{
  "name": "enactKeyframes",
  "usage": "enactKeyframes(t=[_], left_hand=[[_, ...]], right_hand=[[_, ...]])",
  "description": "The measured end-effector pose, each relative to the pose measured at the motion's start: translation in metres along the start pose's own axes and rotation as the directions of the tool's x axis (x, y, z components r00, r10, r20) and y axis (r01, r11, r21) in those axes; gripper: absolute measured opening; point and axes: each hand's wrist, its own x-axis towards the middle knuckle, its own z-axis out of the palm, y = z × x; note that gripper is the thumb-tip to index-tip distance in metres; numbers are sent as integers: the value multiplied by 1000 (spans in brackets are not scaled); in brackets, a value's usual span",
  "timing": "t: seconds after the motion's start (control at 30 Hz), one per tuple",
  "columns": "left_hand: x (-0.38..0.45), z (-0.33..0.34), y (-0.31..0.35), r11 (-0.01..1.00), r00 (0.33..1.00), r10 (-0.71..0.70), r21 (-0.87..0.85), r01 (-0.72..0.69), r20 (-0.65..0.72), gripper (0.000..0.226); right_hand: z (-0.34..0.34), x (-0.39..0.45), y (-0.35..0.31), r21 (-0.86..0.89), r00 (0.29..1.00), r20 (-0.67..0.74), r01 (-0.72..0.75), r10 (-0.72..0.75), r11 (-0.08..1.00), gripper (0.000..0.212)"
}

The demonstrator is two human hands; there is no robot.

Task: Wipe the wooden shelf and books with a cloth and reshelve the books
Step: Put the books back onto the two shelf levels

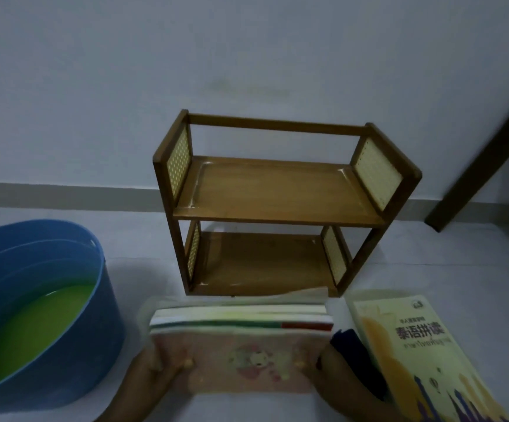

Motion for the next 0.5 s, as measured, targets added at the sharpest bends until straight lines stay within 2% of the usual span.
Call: enactKeyframes(t=[0.03,0.1,0.17,0.23,0.33,0.4,0.5], left_hand=[[-2,-2,20,999,999,26,45,-28,31,83],[1,-8,63,990,987,112,70,-121,118,64],[6,-16,112,982,975,151,86,-167,164,58],[22,-27,158,971,967,178,128,-203,182,44],[48,-41,226,917,940,245,258,-304,236,31],[69,-41,253,899,943,280,293,-324,182,25],[107,-24,272,886,964,260,384,-260,55,18]], right_hand=[[-10,-2,-7,-39,998,-40,49,-51,998,28],[-39,-13,-36,-44,967,-210,140,-147,989,31],[-71,-29,-72,3,926,-320,215,-202,977,35],[-103,-38,-105,218,949,-276,217,-153,951,42],[-142,-36,-148,331,967,-243,157,-76,930,36],[-160,-21,-165,367,959,-279,151,-46,918,26],[-174,18,-185,276,937,-350,98,5,956,25]])
